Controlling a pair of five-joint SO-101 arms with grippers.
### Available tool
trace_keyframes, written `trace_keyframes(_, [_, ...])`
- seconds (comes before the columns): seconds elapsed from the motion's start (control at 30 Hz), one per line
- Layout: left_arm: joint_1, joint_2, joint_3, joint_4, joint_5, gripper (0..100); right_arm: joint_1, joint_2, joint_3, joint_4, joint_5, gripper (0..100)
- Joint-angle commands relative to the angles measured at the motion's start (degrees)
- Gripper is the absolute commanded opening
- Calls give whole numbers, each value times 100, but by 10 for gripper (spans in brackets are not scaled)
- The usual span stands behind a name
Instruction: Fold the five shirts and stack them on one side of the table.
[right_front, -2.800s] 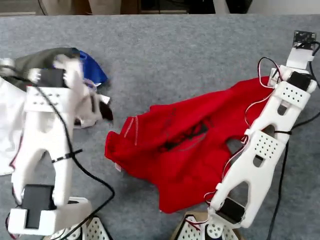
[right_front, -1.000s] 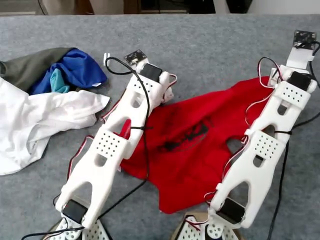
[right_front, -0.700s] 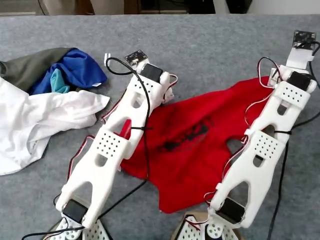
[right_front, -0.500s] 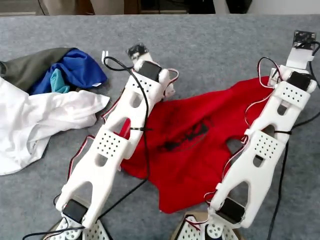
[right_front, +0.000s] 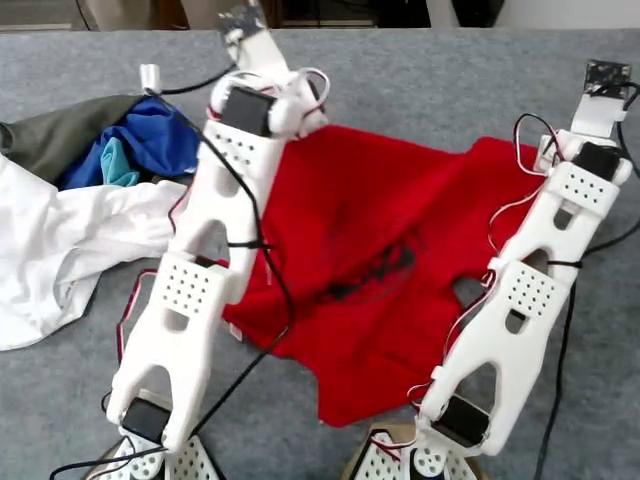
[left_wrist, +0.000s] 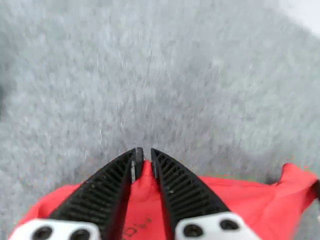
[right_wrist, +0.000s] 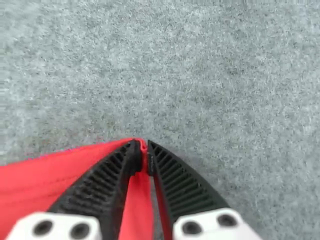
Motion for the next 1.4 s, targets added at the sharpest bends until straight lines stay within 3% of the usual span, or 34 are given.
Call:
trace_keyframes(0.0, [-237,-655,-220,-141,-53,18,-145,-242,-207,114,35,2])
trace_keyframes(0.23, [-237,-1719,-229,334,-756,18,-268,-1156,-233,1275,26,2])
trace_keyframes(0.47, [-369,-3266,-220,800,-1653,18,-303,-3960,-224,2040,79,2])
trace_keyframes(0.67, [-835,-4664,-167,818,-1679,18,-259,-6360,-215,2066,466,2])
trace_keyframes(0.83, [-1275,-5666,-26,818,-1846,18,-426,-7890,-207,1512,826,2])
trace_keyframes(1.37, [-1468,-10554,5890,818,-2180,18,-602,-10308,-207,1064,2426,2])
